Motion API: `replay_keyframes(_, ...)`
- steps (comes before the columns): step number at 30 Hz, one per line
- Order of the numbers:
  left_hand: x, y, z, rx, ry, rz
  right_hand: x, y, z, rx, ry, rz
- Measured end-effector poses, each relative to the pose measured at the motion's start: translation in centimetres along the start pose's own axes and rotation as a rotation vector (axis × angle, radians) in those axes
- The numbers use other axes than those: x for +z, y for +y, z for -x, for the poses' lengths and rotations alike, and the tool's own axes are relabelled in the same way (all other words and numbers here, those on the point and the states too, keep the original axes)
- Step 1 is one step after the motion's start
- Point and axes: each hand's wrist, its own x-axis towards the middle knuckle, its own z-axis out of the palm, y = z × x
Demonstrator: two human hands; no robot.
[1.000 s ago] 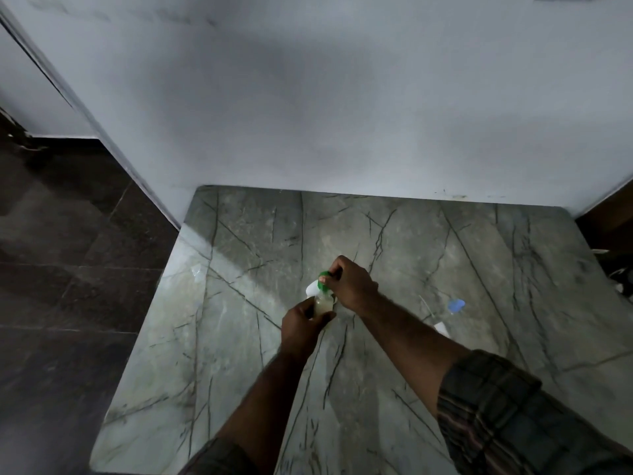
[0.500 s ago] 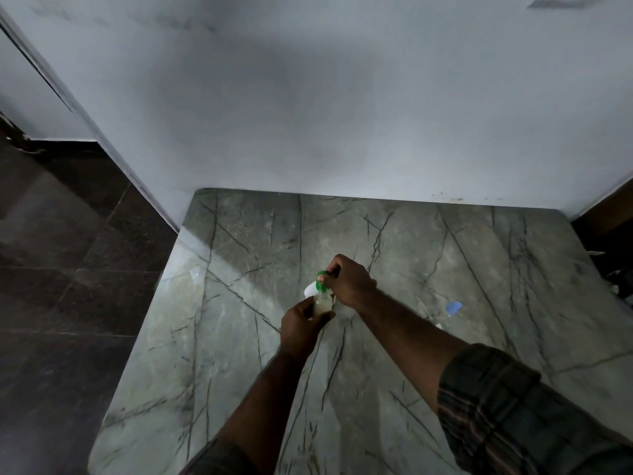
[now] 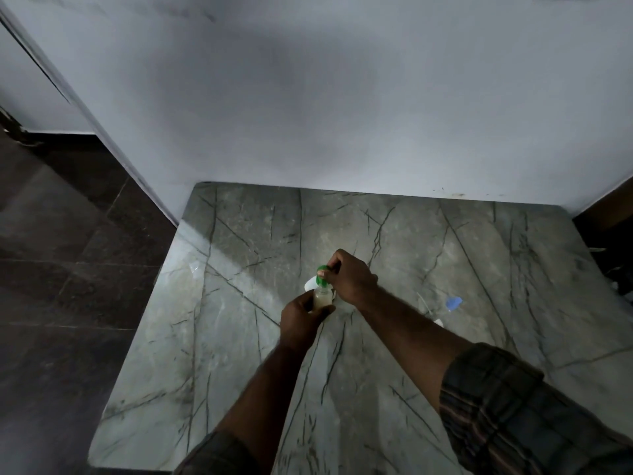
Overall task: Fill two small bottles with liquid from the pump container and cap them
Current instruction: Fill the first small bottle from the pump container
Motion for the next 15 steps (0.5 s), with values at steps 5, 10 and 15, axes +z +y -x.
replay_keyframes(5,0.15,-0.25,0.29,-0.003,-0.002,0.003,0.46,0.39,0.18,0.008,-0.001,0.012)
replay_keyframes(10,0.12,0.39,0.27,0.005,0.002,0.025,-0.16,-0.12,0.07,0.005,0.001,-0.029)
replay_keyframes(15,0.08,0.27,0.43,-0.007,0.004,-0.014,0.46,0.27,0.32,0.015,-0.014,-0.015)
